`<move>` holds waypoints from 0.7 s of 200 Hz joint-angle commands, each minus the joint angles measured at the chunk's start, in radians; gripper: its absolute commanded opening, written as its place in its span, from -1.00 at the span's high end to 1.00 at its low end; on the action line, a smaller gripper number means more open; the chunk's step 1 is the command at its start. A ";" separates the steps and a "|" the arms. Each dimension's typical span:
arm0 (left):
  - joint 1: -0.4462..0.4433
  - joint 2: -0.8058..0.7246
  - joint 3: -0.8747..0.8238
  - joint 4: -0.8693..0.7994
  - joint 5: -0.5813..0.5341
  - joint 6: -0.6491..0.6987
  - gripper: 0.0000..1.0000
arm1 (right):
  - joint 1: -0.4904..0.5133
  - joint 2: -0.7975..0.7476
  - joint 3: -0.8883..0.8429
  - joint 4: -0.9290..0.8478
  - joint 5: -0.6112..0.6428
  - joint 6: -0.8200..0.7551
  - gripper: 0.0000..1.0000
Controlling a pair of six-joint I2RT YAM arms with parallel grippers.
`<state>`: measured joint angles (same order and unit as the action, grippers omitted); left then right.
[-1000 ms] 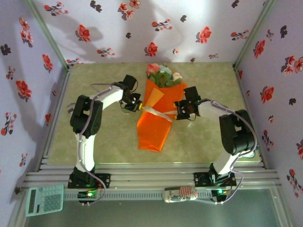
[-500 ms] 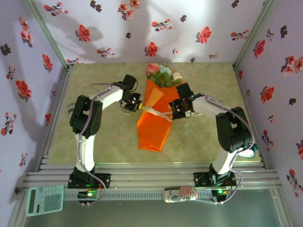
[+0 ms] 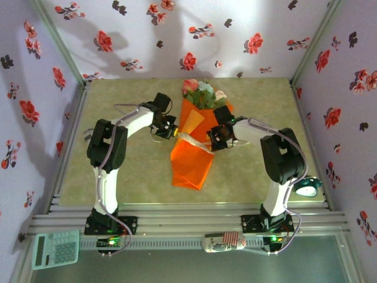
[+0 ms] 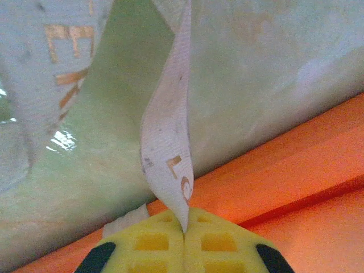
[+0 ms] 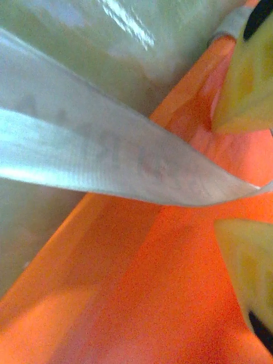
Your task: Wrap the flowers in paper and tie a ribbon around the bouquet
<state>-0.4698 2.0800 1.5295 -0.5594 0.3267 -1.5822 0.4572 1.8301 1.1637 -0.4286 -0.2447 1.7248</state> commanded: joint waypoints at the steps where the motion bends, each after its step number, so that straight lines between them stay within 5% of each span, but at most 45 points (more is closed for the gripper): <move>1: -0.007 -0.047 -0.020 -0.007 0.011 0.027 1.00 | 0.000 -0.134 -0.005 -0.101 0.127 -0.070 -0.09; 29: -0.006 -0.051 -0.024 -0.004 0.009 0.030 1.00 | 0.008 -0.241 -0.160 0.004 0.070 -0.027 -0.48; 55: -0.006 -0.049 -0.016 -0.010 0.010 0.036 1.00 | 0.053 -0.271 -0.293 0.194 0.011 0.142 -0.59; 89: -0.007 -0.048 -0.011 -0.017 0.012 0.043 1.00 | 0.086 -0.250 -0.295 0.273 0.009 0.251 -0.62; 140: -0.018 -0.064 -0.017 -0.021 0.021 0.048 1.00 | 0.066 -0.207 -0.251 0.237 0.038 0.211 -0.52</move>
<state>-0.4736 2.0678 1.5173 -0.5571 0.3305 -1.5600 0.5377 1.6062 0.8734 -0.1825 -0.2356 1.9327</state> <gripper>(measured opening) 0.035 0.780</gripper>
